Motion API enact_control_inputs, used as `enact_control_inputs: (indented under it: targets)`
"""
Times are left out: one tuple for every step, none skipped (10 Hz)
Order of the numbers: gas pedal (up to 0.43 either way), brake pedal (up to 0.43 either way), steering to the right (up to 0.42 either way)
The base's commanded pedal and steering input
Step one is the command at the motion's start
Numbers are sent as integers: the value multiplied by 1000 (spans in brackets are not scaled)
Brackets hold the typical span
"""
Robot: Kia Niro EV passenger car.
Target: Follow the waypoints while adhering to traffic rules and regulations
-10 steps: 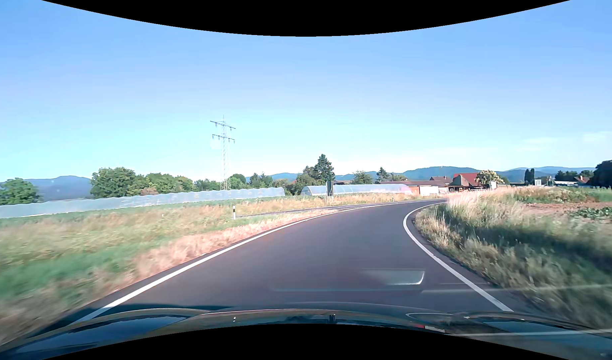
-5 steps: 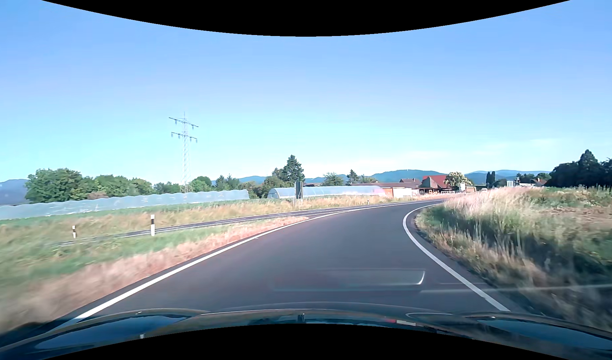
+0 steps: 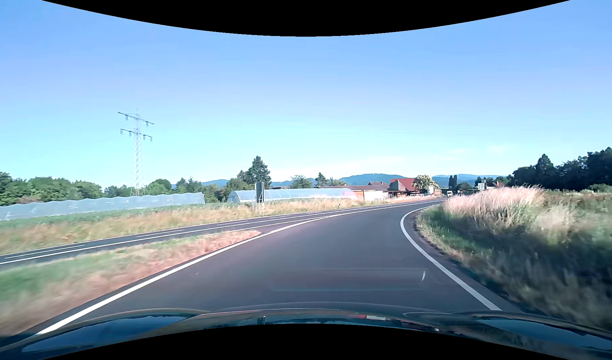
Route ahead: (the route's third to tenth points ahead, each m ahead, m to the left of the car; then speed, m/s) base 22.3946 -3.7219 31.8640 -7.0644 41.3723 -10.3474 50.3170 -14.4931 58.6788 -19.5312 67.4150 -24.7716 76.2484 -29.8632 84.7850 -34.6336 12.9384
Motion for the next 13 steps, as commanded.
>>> enact_control_inputs:
  targets:
    - [130, 0, 84]
    - [138, 0, 84]
    - [138, 0, 85]
    - [138, 0, 85]
    - [138, 0, 85]
    - [138, 0, 85]
    - [150, 0, 85]
    - [150, 0, 85]
    - [150, 0, 85]
    - [157, 0, 84]
    - [157, 0, 84]
    - [157, 0, 84]
    - [157, 0, 84]
